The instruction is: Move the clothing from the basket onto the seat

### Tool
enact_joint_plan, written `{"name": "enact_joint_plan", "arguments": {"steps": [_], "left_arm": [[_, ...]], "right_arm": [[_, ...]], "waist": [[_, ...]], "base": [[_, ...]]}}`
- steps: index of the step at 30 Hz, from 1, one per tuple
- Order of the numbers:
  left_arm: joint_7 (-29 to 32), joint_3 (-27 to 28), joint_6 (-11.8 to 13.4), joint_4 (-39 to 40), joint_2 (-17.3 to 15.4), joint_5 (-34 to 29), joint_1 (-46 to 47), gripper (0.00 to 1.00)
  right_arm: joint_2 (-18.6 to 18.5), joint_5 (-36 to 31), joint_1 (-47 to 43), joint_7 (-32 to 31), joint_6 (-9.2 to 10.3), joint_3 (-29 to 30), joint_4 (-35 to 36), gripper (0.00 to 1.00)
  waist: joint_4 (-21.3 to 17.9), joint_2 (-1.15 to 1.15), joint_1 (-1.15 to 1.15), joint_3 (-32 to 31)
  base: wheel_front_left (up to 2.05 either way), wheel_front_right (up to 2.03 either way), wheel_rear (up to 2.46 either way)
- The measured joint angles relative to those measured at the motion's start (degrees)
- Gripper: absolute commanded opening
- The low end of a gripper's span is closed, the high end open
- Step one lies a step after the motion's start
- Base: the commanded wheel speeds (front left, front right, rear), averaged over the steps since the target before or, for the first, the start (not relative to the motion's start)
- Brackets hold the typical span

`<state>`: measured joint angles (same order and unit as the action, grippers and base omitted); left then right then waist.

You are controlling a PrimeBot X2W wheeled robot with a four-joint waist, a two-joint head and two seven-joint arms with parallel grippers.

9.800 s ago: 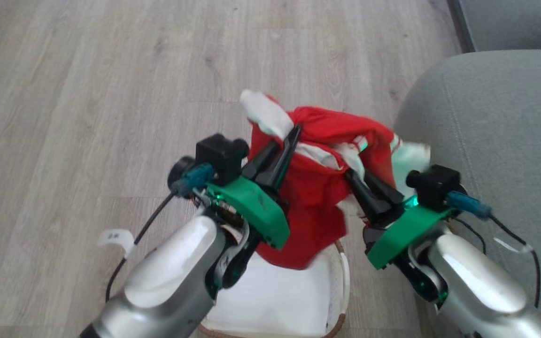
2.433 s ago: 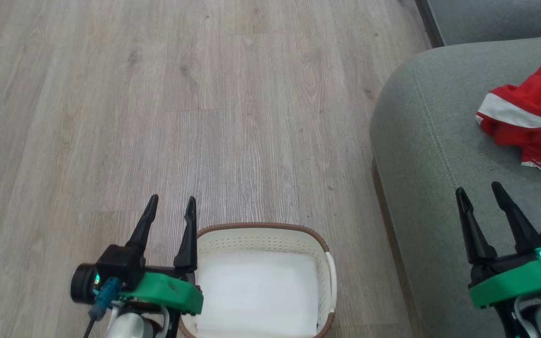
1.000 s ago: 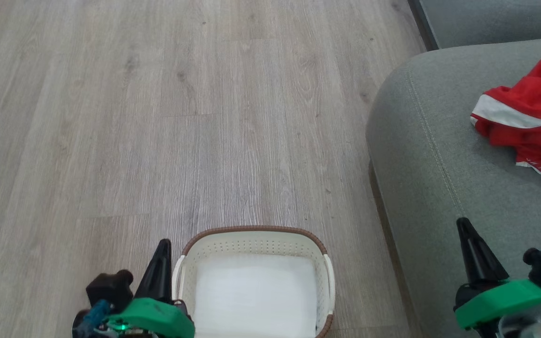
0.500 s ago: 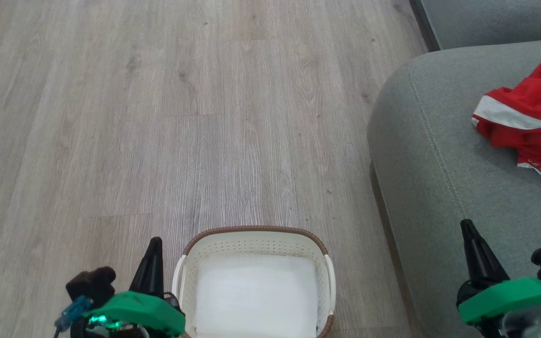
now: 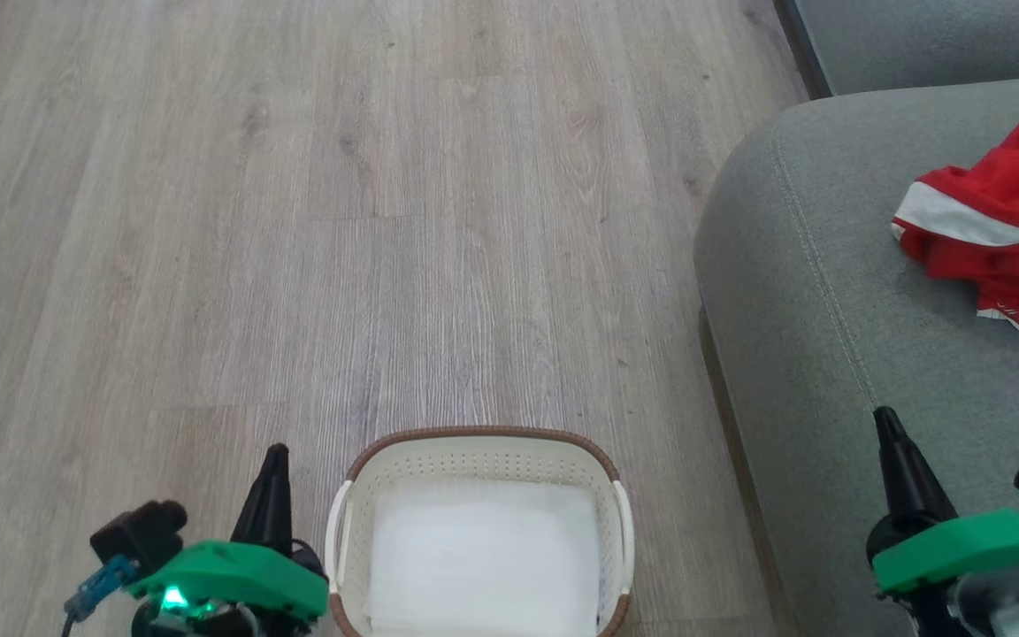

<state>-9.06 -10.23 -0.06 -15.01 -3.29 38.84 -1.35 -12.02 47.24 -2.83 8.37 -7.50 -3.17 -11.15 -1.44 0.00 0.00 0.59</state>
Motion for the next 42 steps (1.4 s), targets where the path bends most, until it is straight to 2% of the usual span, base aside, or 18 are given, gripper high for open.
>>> {"name": "enact_joint_plan", "arguments": {"steps": [42], "left_arm": [[6.7, 6.0, -3.5, -0.2, -0.1, 26.9, 2.3, 0.00]], "right_arm": [[4.4, 22.2, 2.6, -6.7, 0.00, 4.7, -2.2, 0.00]], "waist": [[0.7, 0.00, 0.00, -0.2]], "base": [[0.00, 0.00, 0.00]]}}
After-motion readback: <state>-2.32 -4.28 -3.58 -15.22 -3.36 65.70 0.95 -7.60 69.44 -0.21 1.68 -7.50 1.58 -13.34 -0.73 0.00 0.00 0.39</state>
